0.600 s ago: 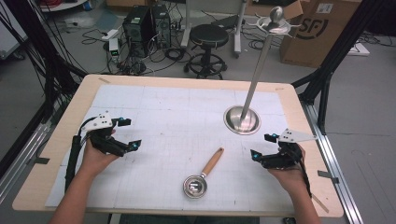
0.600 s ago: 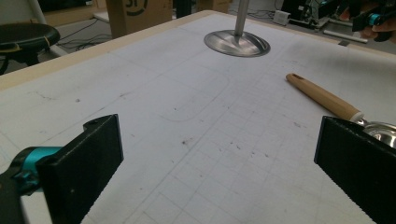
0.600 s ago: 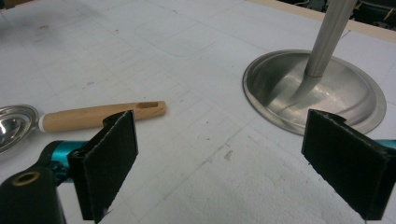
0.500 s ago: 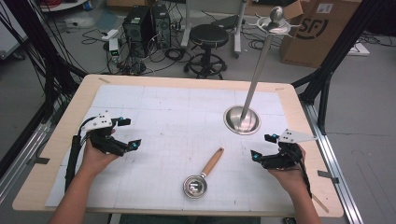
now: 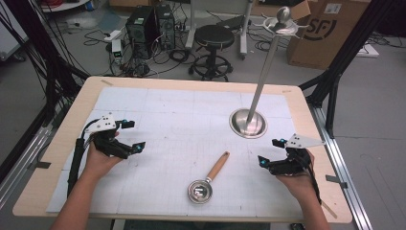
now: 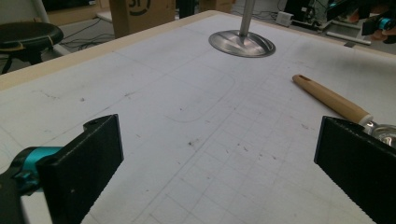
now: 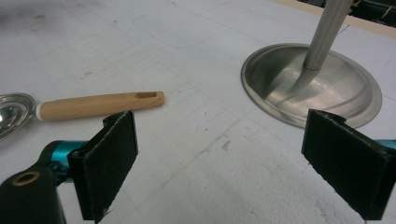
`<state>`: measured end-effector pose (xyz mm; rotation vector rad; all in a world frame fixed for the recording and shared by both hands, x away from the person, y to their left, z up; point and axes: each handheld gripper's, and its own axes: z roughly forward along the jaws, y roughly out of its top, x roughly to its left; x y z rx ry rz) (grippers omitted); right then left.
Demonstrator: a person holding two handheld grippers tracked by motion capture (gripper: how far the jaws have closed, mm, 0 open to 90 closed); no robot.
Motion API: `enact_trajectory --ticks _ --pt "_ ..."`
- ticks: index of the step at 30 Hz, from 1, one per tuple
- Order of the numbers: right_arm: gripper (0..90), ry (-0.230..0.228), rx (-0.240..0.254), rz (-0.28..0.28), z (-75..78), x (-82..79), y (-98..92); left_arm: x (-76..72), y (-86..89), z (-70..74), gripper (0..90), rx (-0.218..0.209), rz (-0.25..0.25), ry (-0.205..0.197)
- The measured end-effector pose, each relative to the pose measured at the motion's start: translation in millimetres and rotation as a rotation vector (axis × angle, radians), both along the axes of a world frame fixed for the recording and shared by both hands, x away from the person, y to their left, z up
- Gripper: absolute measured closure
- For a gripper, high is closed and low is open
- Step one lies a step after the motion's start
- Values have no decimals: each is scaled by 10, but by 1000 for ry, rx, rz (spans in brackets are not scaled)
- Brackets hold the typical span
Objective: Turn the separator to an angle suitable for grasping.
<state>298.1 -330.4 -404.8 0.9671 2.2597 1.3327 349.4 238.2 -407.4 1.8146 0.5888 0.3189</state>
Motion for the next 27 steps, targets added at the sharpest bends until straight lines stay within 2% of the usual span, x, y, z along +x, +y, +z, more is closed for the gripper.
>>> enact_trajectory --ticks 7,13,18,23,27 --pt "91 9 39 -5 -16 5 -68 13 -7 -23 18 9 5 15" --pt "91 1 1 6 -3 -44 4 -10 -19 9 18 8 -8 -6" --pt "100 -12 -15 14 16 -46 56 2 -8 3 18 0 -9 -2" --pt "137 -1 -33 34 -10 -19 125 -2 28 20 18 -16 -4 -5" --pt "174 17 -46 56 -21 -13 177 -4 34 23 18 -12 -4 -10"
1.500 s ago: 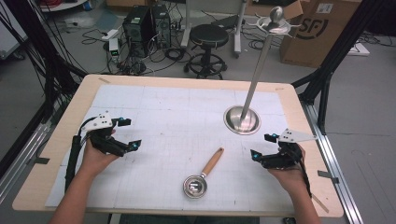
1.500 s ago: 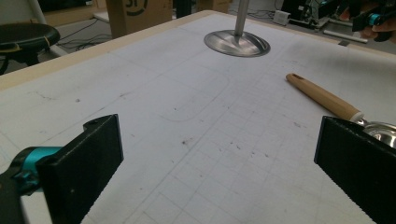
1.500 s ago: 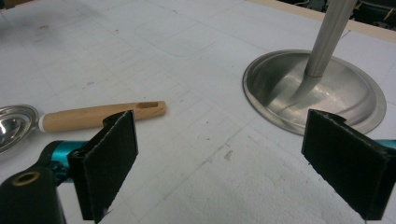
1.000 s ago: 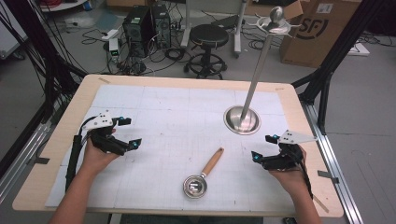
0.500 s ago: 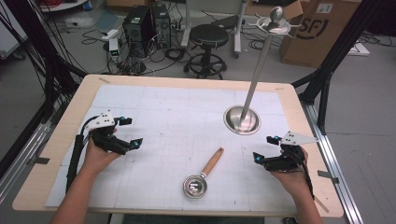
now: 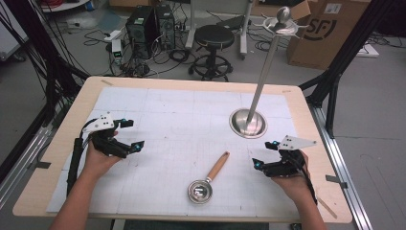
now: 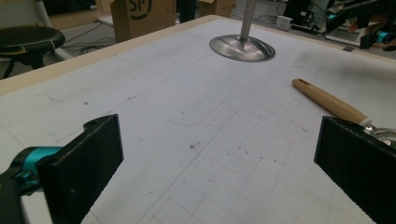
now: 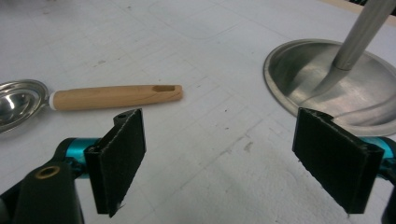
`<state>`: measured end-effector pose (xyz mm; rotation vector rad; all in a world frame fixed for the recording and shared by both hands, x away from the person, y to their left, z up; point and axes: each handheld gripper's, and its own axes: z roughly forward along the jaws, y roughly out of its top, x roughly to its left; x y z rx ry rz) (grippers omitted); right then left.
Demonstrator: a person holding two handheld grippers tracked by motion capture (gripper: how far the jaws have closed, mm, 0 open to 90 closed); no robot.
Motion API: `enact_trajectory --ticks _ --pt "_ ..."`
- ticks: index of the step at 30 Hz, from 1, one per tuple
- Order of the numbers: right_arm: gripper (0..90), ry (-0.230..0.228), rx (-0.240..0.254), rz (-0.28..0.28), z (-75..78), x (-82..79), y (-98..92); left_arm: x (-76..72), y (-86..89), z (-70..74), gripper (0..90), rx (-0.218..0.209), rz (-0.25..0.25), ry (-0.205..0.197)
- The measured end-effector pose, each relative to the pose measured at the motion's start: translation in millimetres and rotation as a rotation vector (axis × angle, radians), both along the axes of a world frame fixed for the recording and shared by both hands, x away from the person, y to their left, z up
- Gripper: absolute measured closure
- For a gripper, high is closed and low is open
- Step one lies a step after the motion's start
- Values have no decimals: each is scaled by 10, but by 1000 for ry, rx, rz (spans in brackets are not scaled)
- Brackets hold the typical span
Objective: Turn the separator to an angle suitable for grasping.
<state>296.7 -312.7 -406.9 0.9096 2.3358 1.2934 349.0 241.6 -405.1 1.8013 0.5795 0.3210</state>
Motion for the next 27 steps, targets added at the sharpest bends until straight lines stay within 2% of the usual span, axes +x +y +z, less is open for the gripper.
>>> enact_trajectory --ticks 2,5,6,7,14,21,23,27 --pt "198 3 -4 8 1 -2 10 -3 -9 -1 18 3 -1 -1" --pt "283 7 -5 38 12 -13 46 0 -25 -12 18 10 -5 4" --pt "283 7 -5 38 12 -13 46 4 -28 -14 18 14 -6 3" --pt "326 12 -7 60 18 -13 66 4 -36 -19 18 15 -6 5" --pt "403 18 -30 89 9 -16 140 4 -27 -14 18 18 -4 3" --pt "501 48 -35 106 -8 -5 140 7 -36 -23 18 17 -7 7" --pt "527 62 -42 127 -17 -7 161 8 -38 -25 18 18 -11 8" --pt "565 61 -48 135 -23 -5 180 9 -39 -27 18 18 -11 10"
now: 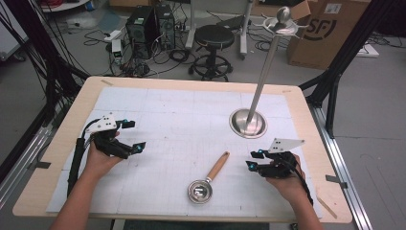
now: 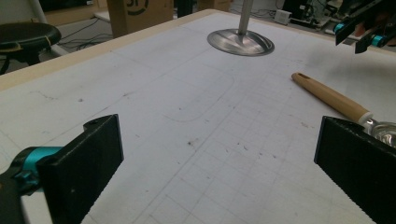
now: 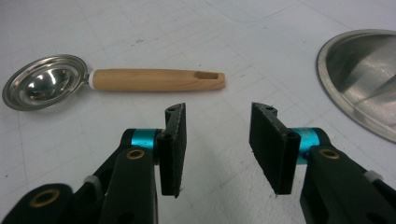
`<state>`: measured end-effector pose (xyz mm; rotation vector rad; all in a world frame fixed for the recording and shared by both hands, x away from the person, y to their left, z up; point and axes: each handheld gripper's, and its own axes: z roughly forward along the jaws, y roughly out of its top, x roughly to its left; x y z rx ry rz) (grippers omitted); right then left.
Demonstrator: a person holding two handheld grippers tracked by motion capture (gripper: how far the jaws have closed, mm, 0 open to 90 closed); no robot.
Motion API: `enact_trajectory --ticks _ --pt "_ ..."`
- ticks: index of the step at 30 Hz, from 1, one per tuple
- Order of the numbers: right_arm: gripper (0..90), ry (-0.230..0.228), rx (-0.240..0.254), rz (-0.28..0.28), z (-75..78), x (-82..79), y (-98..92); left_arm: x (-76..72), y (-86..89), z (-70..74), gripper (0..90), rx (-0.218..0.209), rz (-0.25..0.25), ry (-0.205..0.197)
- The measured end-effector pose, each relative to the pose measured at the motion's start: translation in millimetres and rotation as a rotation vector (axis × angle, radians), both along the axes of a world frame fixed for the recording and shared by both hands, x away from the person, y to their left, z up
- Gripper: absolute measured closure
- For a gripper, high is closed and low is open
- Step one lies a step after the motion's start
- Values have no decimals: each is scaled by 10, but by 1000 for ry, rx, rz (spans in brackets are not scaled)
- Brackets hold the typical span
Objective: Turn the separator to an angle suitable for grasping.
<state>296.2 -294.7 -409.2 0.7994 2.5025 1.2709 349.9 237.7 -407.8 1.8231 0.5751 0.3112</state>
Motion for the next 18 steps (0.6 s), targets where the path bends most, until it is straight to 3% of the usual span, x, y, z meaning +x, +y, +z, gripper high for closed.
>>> enact_trajectory --ticks 5,10,15,18 --pt "648 22 -8 8 -10 5 -1 0 -1 -1 18 1 0 0" --pt "656 31 -13 16 -17 7 10 3 2 -2 18 2 -1 0" --pt "636 22 -8 22 -19 4 20 2 -5 -8 18 8 1 2" --pt "692 11 -7 18 -10 18 83 8 -12 -14 18 9 4 4"
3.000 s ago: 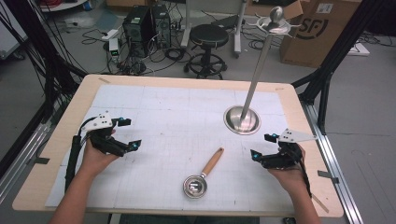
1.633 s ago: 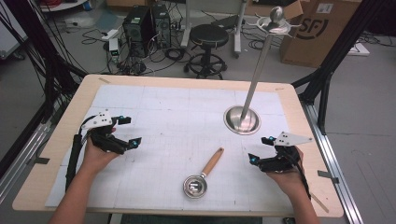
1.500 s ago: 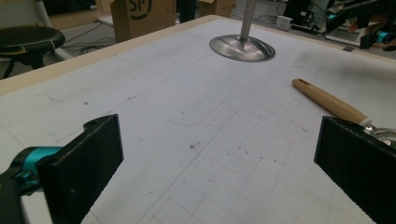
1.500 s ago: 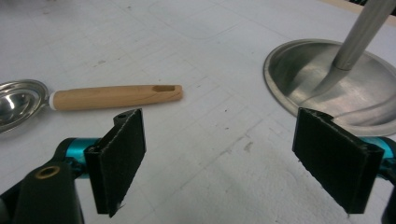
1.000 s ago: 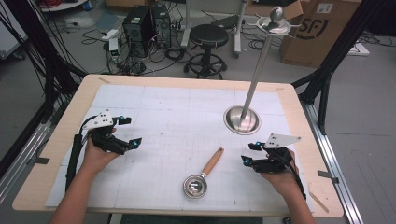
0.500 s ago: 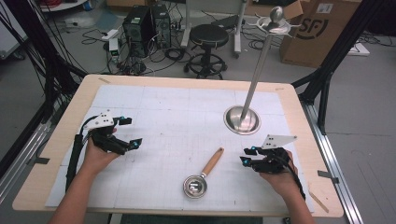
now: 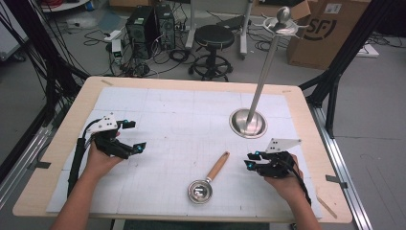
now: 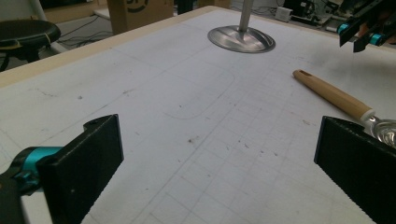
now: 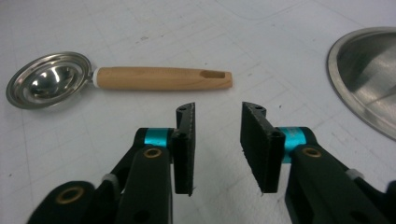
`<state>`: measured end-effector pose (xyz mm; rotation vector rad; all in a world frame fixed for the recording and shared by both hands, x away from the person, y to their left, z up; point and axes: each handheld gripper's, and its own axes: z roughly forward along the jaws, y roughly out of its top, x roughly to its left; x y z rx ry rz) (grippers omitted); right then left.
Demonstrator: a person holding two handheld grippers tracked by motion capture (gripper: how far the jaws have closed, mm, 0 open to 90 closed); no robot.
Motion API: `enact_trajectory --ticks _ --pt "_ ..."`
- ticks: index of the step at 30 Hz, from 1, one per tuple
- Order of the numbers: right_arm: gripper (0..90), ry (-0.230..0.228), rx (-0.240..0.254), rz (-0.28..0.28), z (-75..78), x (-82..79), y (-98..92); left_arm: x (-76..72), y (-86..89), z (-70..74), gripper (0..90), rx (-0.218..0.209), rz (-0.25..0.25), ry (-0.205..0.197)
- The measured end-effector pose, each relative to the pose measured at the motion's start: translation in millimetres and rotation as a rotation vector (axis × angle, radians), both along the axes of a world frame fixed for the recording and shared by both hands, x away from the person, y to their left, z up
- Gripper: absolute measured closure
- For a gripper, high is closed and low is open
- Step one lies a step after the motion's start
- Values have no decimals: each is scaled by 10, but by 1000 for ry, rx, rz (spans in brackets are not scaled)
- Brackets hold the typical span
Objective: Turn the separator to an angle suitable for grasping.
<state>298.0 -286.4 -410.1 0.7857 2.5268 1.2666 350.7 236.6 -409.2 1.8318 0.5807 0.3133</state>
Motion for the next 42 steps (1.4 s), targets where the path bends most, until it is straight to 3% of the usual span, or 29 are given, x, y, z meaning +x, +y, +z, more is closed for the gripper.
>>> enact_trajectory --ticks 10,14,25,32,42 --pt "830 38 -75 31 -28 169 344 7 15 10 18 -6 8 -5" --pt "876 56 -72 24 -37 301 470 17 19 3 19 -8 11 -4" --pt "888 75 -143 39 -89 578 897 17 23 3 19 -3 10 -7" --pt "888 99 -198 36 -153 585 929 12 9 -2 19 2 4 -3" --pt "888 100 -186 38 -151 459 787 12 0 -7 19 12 3 -2"
